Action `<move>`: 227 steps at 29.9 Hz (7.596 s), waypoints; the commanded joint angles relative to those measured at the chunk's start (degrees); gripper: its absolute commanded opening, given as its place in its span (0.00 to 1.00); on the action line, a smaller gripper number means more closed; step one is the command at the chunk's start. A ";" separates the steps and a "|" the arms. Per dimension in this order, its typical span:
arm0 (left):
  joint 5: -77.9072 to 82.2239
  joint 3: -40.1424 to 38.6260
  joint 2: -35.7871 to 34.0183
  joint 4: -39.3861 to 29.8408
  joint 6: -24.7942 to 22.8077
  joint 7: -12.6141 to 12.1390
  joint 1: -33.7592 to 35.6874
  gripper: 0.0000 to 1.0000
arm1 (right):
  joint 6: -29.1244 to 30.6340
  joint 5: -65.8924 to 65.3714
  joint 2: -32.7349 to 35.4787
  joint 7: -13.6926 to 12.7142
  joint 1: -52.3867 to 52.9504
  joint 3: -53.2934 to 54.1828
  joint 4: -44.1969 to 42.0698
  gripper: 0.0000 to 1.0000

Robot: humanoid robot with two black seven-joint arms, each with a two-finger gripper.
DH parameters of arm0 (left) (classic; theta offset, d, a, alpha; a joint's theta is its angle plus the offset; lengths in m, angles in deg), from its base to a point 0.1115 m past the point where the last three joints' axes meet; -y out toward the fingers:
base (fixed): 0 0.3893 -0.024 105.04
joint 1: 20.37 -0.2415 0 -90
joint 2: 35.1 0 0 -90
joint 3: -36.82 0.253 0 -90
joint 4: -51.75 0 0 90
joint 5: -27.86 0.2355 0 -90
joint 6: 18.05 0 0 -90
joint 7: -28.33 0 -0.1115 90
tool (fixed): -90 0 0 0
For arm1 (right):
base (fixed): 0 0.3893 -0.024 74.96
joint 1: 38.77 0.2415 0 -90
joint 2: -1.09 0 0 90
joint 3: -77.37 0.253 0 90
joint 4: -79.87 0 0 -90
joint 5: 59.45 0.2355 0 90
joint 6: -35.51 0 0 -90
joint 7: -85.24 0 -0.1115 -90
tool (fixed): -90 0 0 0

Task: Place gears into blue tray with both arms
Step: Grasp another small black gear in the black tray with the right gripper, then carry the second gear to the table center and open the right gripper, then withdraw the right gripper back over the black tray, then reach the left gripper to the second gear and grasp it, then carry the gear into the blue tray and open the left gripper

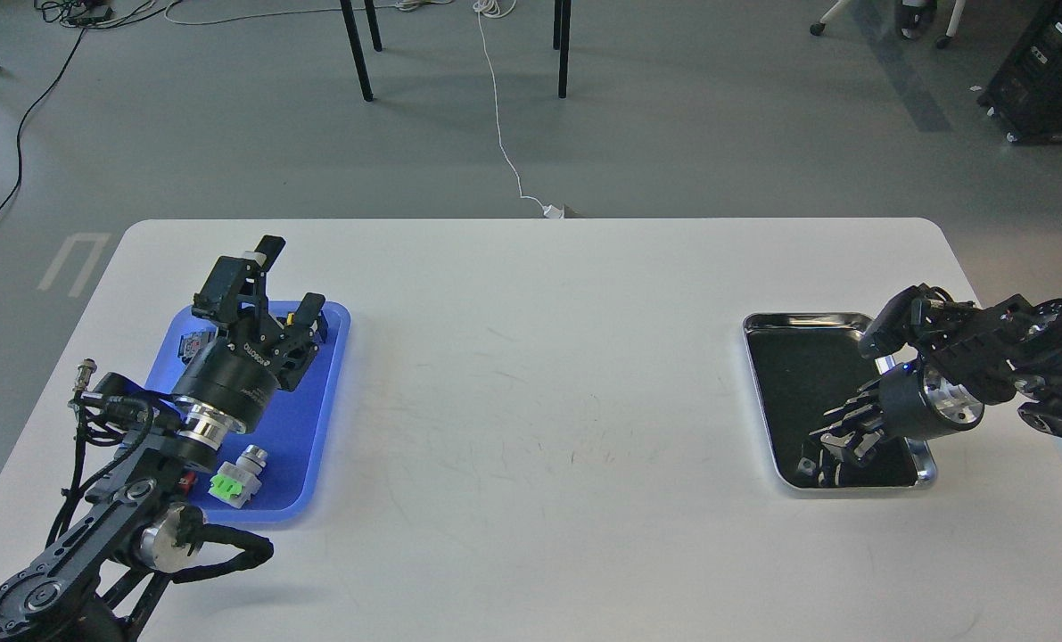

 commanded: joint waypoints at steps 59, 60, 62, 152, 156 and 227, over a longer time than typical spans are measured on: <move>-0.09 -2.29 0.88 -0.62 -0.04 0.00 -2.55 0.99 | -13.10 22.32 -33.57 0.00 7.03 -5.23 -2.19 0.19; -0.09 -2.29 0.88 -0.62 0.04 0.00 -2.55 0.99 | -13.27 22.32 -34.18 0.00 6.85 -5.50 -2.54 0.19; -0.09 -2.29 0.88 -0.62 0.04 0.00 -2.55 0.99 | -13.97 22.32 -34.89 0.00 6.15 -5.50 -2.89 0.19; 75.78 57.90 -2.82 5.79 -1.54 4.45 50.97 0.96 | -4.57 86.31 -2.72 0.00 -54.58 79.31 8.71 0.97; 75.78 60.46 -0.71 10.28 -1.63 4.45 50.80 0.91 | -4.48 86.22 -2.64 0.00 -55.37 79.23 8.71 0.97; 75.78 62.31 -33.66 5.79 -0.05 4.45 47.56 0.18 | -4.66 86.13 -3.25 0.00 -55.29 79.05 8.71 0.97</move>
